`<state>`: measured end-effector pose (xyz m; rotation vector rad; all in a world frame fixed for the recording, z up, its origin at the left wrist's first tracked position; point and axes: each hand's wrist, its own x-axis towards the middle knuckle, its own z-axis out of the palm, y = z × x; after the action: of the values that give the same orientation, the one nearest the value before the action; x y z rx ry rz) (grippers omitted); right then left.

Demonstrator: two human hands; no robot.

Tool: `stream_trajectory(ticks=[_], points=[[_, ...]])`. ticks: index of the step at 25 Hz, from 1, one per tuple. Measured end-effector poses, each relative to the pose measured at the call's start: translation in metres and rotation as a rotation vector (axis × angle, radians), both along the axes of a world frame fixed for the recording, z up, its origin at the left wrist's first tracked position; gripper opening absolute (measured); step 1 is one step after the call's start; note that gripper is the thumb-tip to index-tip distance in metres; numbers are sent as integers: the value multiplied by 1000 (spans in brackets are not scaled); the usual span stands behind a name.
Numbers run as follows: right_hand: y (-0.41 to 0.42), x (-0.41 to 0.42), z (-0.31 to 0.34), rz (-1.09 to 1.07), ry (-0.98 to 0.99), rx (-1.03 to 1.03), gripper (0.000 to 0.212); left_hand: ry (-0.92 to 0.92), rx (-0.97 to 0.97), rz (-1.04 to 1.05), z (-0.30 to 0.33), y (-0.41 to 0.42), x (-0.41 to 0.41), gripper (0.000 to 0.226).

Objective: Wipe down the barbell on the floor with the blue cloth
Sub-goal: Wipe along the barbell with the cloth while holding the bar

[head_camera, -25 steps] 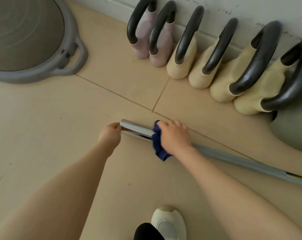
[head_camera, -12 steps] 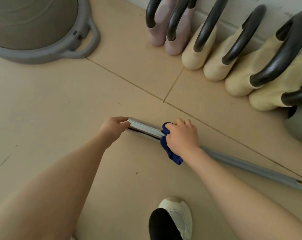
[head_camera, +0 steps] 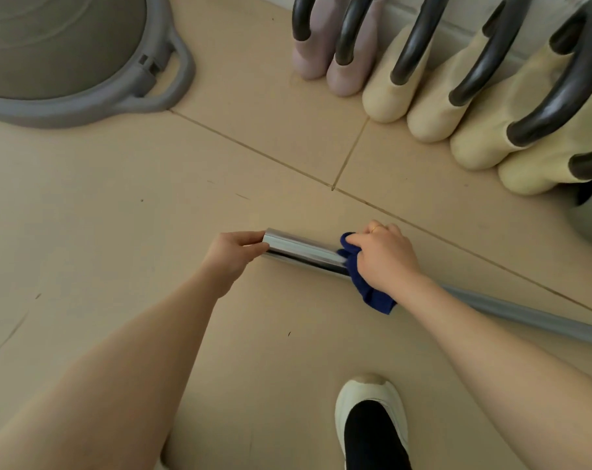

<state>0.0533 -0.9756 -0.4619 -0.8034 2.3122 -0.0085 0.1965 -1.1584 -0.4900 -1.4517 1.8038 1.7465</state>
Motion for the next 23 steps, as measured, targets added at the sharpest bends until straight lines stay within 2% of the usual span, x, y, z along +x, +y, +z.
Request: stream_trajectory(ticks=[2, 3, 4, 5, 7, 9, 11, 12, 16, 19, 21, 23], points=[[-18, 8, 2, -62, 43, 128, 15, 24, 58, 89, -2, 1, 3, 19], [-27, 17, 2, -36, 38, 119, 12, 24, 98, 142, -2, 1, 3, 10], [-31, 24, -1, 13, 29, 57, 12, 18, 121, 169, -3, -1, 1, 10], [-30, 28, -4, 70, -5, -27, 17, -2, 117, 150, -4, -4, -1, 15], [-20, 18, -3, 113, -177, -127, 42, -52, 70, 45, -7, -9, -3, 18], [-13, 4, -7, 100, -199, -69, 53, -71, 77, -30, -5, -12, -3, 19], [-13, 3, -11, 46, -72, 34, 50, -51, 95, -63, -5, -12, 2, 20], [-15, 9, -11, 22, -71, 14, 48, -35, 95, -63, -5, -12, 5, 20], [-16, 29, -13, 13, -356, -260, 48, 5, 100, -38, -7, -9, 17, 21], [-15, 20, -23, -111, -279, -168, 45, 7, 70, -31, -6, -5, 21, 20], [-18, 19, -20, -62, -252, -124, 48, 3, 24, -32, -4, -2, 18, 20], [-19, 21, -13, 73, -310, -171, 51, -11, 17, -23, -6, -2, 12, 20]])
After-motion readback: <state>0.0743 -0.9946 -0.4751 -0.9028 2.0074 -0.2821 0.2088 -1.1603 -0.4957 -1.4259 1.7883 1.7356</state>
